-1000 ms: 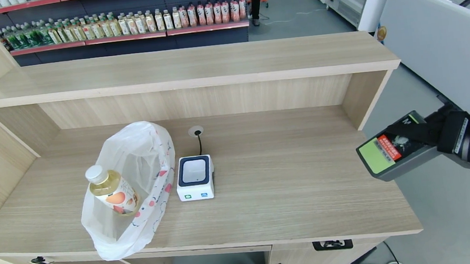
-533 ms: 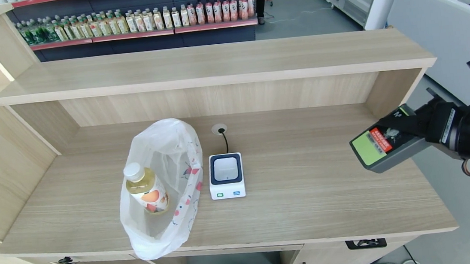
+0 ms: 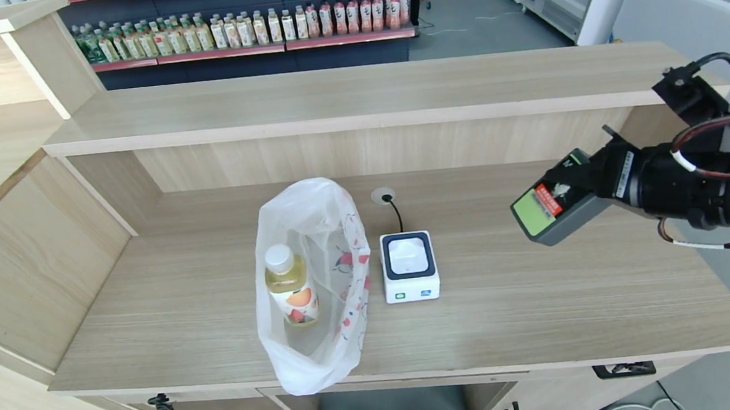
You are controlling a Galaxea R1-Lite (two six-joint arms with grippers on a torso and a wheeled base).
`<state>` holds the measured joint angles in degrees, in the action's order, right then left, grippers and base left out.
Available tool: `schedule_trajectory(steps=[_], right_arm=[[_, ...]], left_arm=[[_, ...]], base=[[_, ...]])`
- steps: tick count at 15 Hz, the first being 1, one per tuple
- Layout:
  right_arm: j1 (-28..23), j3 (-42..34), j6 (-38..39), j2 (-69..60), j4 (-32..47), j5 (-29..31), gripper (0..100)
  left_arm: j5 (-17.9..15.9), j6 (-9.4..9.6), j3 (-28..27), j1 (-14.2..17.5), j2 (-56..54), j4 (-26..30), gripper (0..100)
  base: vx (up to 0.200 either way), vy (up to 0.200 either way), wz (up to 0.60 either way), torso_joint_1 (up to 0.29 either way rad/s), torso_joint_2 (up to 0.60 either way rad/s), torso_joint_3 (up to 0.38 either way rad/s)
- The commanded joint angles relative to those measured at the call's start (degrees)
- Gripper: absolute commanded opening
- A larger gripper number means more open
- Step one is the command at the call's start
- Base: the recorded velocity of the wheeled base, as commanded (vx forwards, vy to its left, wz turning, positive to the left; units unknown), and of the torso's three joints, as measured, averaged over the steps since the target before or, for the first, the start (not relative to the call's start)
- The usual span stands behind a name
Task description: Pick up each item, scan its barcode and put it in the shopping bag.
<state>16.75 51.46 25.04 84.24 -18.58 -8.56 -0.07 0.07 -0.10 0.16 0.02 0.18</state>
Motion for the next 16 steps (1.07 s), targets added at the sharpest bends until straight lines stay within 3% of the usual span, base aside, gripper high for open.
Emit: schedule_trajectory(steps=[1, 3, 8, 16], right_arm=[[1.8, 3.3, -0.7, 7.6, -0.2, 0.2, 0], [2.7, 4.5, -0.7, 10.2, -0.2, 0.1, 0], [4.4, 4.8, -4.9, 20.4, -9.5, 0.9, 0], [3.8, 6.8, -8.2, 24.5, -9.8, 2.0, 0]], left_arm=[[0.0, 0.01, 0.0, 0.0, 0.0, 0.0, 100], [0.0, 0.10, 0.0, 0.0, 0.0, 0.0, 100], [0.1, 0.10, 0.0, 0.0, 0.0, 0.0, 100], [0.0, 0.01, 0.0, 0.0, 0.0, 0.0, 100]], base=[[0.000, 0.200, 0.00, 0.007, 0.00, -0.002], [0.000, 0.100, 0.00, 0.004, 0.00, 0.001], [0.000, 0.000, 0.00, 0.000, 0.00, 0.000], [0.000, 0.000, 0.00, 0.000, 0.00, 0.000]])
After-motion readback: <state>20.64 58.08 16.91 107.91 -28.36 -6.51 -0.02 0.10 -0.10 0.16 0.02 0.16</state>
